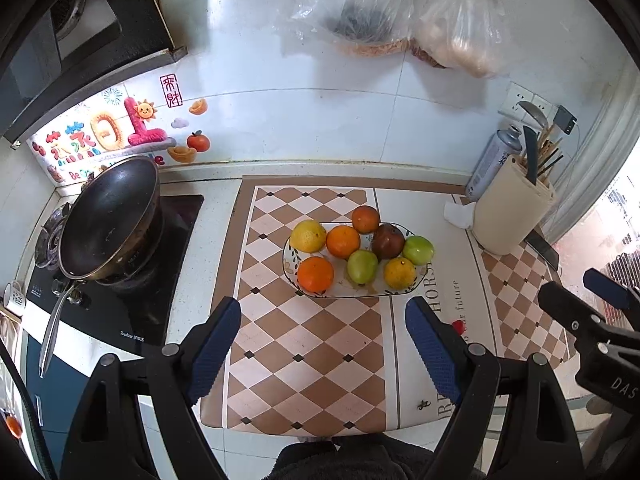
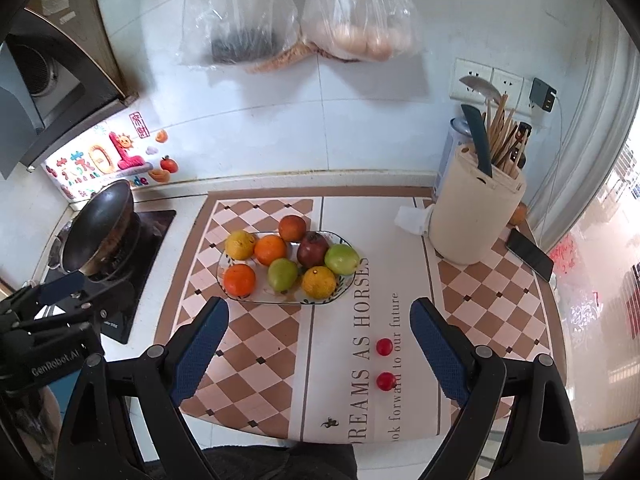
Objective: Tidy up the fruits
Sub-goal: 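Move both grippers back from the plate, then grasp a red cherry tomato with the left gripper while the right grasps the other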
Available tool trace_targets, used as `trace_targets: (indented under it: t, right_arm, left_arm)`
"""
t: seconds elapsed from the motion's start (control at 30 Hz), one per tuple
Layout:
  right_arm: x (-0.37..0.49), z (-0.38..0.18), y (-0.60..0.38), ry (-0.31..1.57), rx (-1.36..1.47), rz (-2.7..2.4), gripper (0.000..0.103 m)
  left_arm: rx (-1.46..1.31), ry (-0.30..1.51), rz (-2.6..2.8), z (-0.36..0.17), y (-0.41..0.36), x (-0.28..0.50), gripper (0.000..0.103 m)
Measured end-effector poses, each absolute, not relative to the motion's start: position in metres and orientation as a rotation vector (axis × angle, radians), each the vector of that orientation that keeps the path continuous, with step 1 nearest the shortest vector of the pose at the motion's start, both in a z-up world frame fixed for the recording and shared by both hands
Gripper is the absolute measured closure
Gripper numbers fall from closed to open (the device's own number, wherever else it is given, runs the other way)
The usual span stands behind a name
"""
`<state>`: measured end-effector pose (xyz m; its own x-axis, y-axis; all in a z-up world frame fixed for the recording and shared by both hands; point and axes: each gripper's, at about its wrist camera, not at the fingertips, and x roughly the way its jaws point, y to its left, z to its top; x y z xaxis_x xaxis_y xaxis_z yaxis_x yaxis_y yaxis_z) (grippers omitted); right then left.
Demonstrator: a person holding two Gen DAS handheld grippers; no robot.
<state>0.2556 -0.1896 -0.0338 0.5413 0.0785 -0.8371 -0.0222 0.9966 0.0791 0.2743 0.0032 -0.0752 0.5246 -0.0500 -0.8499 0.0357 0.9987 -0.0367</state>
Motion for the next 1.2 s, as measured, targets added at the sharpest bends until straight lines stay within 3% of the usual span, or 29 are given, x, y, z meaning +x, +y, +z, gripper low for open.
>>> trace_targets:
  t: [0.53, 0.6, 0.9, 0.97, 1.07, 1.2]
  right_arm:
    - [0.254, -0.034, -0.194, 0.997, 0.105, 0.079, 0.007]
    - [0.257, -0.039, -0.202, 1.001, 0.135, 0.08, 0.004]
    - [0.275, -0.136, -0.288, 1.142, 0.278, -0.063, 0.005]
    - [0.277, -0.181, -0.307, 1.218, 0.314, -0.089, 0.011]
    - [0.273, -0.241, -0.321, 1.331, 0.377, -0.094, 0.035]
    - [0.269, -0.319, -0.326, 1.452, 0.45, -0.115, 0.045]
  left_arm:
    - [-0.041, 0.995, -0.061, -0.067, 0.001, 0.266, 0.019]
    - [-0.041, 1.002, -0.064, -0.069, -0.001, 0.27, 0.005]
    - [0.071, 1.051, -0.007, -0.12, -0.037, 0.305, 0.002]
    - [0.105, 1.092, -0.011, -0.145, -0.053, 0.314, 0.002]
    - [0.164, 1.173, -0.029, -0.184, -0.077, 0.328, 0.002]
    - [0.283, 1.271, -0.058, -0.237, -0.111, 0.339, 0.002]
